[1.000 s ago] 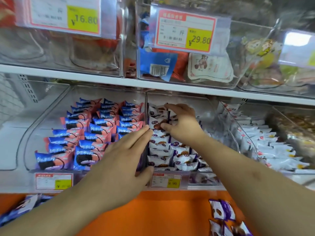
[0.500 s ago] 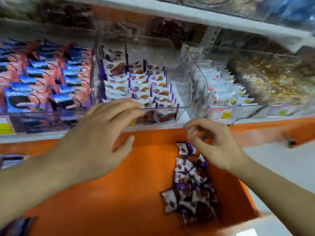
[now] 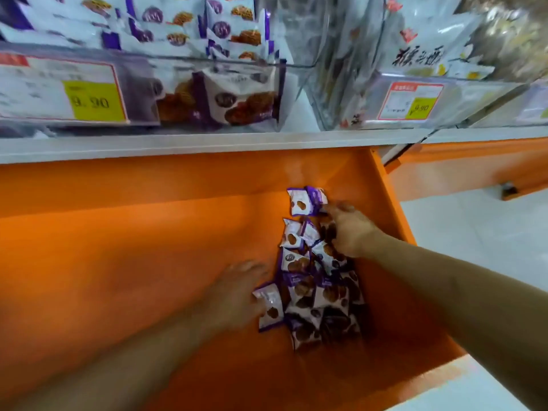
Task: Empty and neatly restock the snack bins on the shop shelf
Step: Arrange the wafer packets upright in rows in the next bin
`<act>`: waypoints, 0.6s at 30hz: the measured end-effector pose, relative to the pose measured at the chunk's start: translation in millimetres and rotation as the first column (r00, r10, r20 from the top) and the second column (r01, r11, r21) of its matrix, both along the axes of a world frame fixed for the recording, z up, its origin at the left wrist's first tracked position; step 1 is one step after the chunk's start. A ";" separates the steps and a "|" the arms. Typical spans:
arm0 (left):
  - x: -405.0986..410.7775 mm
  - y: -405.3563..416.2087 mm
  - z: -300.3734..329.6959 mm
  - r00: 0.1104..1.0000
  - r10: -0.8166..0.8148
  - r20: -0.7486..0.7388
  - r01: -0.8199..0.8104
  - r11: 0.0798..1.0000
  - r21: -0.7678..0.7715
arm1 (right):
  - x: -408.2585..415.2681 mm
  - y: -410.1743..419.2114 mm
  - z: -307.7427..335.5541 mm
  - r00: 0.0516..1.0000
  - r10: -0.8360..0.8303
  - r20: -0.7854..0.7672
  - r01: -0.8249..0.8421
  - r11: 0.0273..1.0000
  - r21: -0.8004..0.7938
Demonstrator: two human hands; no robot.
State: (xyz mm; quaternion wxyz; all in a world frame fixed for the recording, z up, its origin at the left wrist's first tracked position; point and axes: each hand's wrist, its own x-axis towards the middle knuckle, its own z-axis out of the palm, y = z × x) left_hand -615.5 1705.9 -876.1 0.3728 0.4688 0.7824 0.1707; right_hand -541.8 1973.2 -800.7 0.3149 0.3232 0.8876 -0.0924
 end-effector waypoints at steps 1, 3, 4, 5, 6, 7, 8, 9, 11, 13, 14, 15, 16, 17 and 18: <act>4.8 3.6 -10.4 1.000 -0.018 -0.006 0.018 0.999 -0.033 | -0.1 0.3 -5.2 0.999 0.036 0.025 -0.037 0.999 0.032; 10.3 6.0 -25.1 0.998 -0.058 -0.037 0.056 0.996 -0.071 | 1.9 -1.6 -13.8 0.994 0.088 0.062 -0.094 0.990 0.101; 11.7 5.7 -28.2 0.995 -0.080 -0.061 0.076 0.995 -0.071 | 3.0 -2.9 -15.5 0.993 0.100 0.065 -0.108 0.986 0.124; 12.5 4.5 -30.7 0.993 -0.093 -0.076 0.088 0.994 -0.070 | 3.6 -3.7 -15.0 0.992 0.112 0.059 -0.119 0.982 0.148; 12.4 2.9 -31.4 0.993 -0.091 -0.074 0.086 0.994 -0.067 | 3.7 -5.0 -12.2 0.992 0.119 0.050 -0.126 0.977 0.170; 12.0 0.7 -30.5 0.996 -0.069 -0.047 0.066 0.996 -0.060 | 4.0 -5.9 -8.1 0.992 0.124 0.034 -0.128 0.973 0.193; 10.2 -2.3 -27.4 0.999 -0.032 -0.008 0.032 0.998 -0.056 | 4.3 -6.2 -2.9 0.992 0.124 0.001 -0.121 0.969 0.215; 6.4 -5.8 -23.2 0.999 0.021 0.036 -0.020 0.998 -0.053 | 3.9 -5.8 2.7 0.992 0.111 -0.061 -0.095 0.971 0.218; -7.1 -16.2 -10.0 0.975 0.172 0.142 -0.161 0.984 -0.081 | 2.0 -7.9 19.7 0.971 0.032 -0.235 -0.004 0.993 0.121; -27.3 -30.5 14.8 0.921 0.318 0.225 -0.309 0.948 -0.075 | -1.8 -13.3 43.5 0.914 -0.060 -0.400 0.054 0.998 -0.026; -36.7 -38.2 33.6 0.891 0.367 0.268 -0.361 0.930 -0.072 | -3.8 -19.0 58.9 0.878 -0.129 -0.460 0.078 0.989 -0.128; -45.6 -45.9 55.3 0.862 0.402 0.308 -0.407 0.912 -0.051 | -6.2 -26.6 75.6 0.845 -0.202 -0.494 0.082 0.964 -0.253; -53.4 -53.5 78.6 0.842 0.433 0.322 -0.447 0.894 -0.033 | -8.5 -36.1 93.6 0.826 -0.261 -0.500 0.064 0.924 -0.378; -60.1 -61.5 103.4 0.828 0.464 0.314 -0.484 0.875 -0.015 | -10.9 -46.2 110.5 0.816 -0.297 -0.497 0.030 0.879 -0.476; -65.2 -70.1 129.9 0.830 0.483 0.279 -0.503 0.864 -0.003 | -13.2 -57.4 127.6 0.816 -0.298 -0.496 -0.005 0.853 -0.522</act>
